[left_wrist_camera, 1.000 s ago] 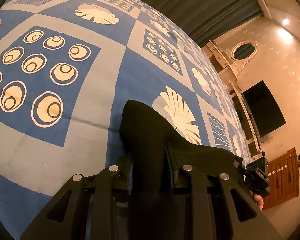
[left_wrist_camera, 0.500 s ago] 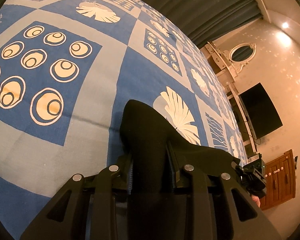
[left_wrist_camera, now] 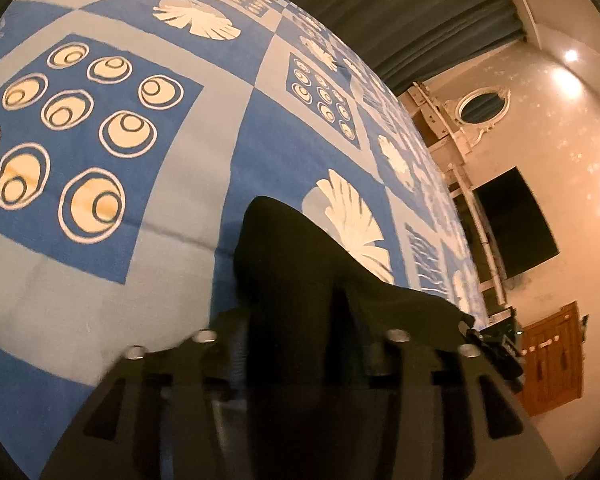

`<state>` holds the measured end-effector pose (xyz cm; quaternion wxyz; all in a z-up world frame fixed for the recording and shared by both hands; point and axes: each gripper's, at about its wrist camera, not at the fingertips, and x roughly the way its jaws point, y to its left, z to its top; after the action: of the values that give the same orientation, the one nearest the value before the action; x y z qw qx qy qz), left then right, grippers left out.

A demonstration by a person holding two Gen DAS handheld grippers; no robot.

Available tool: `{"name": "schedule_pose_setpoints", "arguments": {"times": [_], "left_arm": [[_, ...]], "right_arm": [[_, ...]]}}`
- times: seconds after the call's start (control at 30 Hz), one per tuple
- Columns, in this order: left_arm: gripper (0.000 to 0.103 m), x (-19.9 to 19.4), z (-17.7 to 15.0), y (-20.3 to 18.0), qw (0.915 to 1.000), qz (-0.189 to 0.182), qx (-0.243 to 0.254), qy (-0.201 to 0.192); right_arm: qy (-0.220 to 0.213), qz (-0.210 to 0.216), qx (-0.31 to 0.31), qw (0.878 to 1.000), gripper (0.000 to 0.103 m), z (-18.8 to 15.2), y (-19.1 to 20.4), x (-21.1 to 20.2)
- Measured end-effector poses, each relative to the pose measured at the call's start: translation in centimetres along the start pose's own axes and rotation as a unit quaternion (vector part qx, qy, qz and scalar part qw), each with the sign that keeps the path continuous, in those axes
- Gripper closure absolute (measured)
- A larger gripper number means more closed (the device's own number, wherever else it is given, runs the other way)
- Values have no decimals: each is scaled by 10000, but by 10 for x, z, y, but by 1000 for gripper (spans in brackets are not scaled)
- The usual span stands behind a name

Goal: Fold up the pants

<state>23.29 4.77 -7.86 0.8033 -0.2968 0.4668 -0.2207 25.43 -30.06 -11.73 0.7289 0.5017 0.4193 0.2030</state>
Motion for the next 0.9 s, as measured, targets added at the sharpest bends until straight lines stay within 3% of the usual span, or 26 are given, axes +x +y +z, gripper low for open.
{"name": "schedule_pose_setpoints", "arguments": {"times": [0.07,0.13,0.2,0.43,0.6,0.7,0.77,0.8,0.83,0.9], "left_arm": [[33,-8,-2,1,9999,-74,-123,-49],[30,-18,-7,3,9997,-127,-190,0],[30,-30,-17,7,9996,-167,-216,98],[29,-70,-77,16,9987,-290,-354,240],[29,-76,-113,5,9985,-331,-277,323],[29,-68,-119,-7,9987,-343,-174,320],[29,-62,-122,-13,9990,-313,-171,283],[32,-59,-122,-16,9994,-186,-130,254],[41,-55,-121,-19,9997,-75,-83,235],[49,-51,-121,-22,9997,119,-49,228]], "right_arm": [[16,-7,6,10000,57,-2,4,-5],[-7,-51,0,10000,45,-7,8,-14],[29,-115,-83,9999,40,-16,12,-25],[232,-216,-49,9995,37,-67,5,-59],[323,-50,-28,9995,31,-104,7,-62],[295,-185,-192,9992,25,-113,16,-57],[311,-339,-296,9985,26,-116,22,-52],[299,-434,-323,9981,34,-118,24,-49],[308,-488,-321,9978,49,-118,24,-48],[345,-469,-175,9982,61,-120,18,-48]]}}
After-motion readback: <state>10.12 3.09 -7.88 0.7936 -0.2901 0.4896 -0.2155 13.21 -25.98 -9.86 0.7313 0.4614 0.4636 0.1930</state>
